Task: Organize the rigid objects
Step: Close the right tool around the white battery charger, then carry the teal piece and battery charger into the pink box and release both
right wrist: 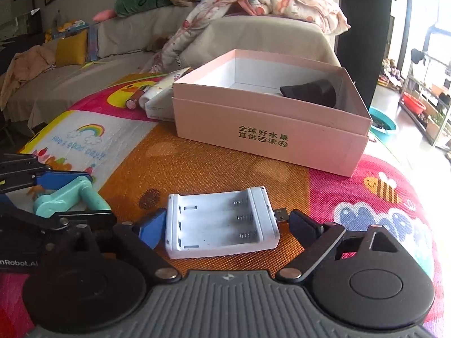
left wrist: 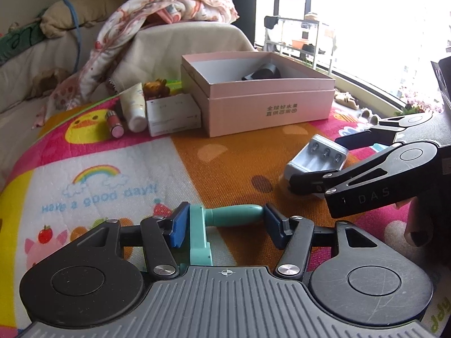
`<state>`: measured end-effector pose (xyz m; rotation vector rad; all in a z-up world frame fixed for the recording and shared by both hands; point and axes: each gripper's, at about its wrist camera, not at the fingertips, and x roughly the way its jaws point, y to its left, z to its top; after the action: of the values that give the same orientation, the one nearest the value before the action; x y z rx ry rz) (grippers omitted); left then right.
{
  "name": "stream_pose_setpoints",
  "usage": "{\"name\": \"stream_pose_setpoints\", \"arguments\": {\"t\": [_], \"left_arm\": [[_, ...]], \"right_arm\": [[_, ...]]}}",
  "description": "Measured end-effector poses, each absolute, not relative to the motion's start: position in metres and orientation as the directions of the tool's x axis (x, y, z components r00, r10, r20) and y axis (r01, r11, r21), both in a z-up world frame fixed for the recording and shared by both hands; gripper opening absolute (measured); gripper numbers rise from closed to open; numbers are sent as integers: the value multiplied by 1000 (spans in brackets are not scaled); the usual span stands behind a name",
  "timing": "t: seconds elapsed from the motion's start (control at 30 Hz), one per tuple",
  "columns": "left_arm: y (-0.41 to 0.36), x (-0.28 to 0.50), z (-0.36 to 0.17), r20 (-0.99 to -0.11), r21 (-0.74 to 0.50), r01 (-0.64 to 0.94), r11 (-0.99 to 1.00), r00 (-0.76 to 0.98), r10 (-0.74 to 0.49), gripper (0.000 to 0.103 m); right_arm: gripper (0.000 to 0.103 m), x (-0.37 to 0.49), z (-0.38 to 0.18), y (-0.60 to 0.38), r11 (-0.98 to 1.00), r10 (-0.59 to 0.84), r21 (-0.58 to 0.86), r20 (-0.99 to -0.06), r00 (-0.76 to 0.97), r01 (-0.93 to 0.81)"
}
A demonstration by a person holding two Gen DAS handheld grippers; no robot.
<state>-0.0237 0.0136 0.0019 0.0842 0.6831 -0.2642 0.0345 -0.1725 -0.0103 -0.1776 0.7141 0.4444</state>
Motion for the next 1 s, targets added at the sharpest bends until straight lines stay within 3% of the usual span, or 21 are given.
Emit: {"name": "stream_pose_setpoints", "arguments": {"t": [0.37,0.47,0.63,0.73,0.87,1.0], "left_arm": [[19,-48,22,-560,-143,354,924,741,-370,61],[19,-32,62,-482,-182,403,897,759,-438,61],[8,17,157,-277,-16,437,899,862,-424,61],[5,59,185,-201,-26,412,911,890,-409,61],[1,111,185,-224,-148,442,885,856,-465,61],[-4,149,170,-234,-177,441,880,850,-473,61]], "right_arm": [[91,-3,19,-190,871,337,-84,-614,714,-484],[91,-13,48,-202,876,353,-90,-548,758,-473],[92,-4,108,-208,893,332,-176,-366,870,-415],[92,22,130,-208,916,299,-179,-295,907,-360],[92,64,133,-206,933,285,-124,-315,905,-338],[92,93,121,-199,937,276,-112,-346,897,-331]]}}
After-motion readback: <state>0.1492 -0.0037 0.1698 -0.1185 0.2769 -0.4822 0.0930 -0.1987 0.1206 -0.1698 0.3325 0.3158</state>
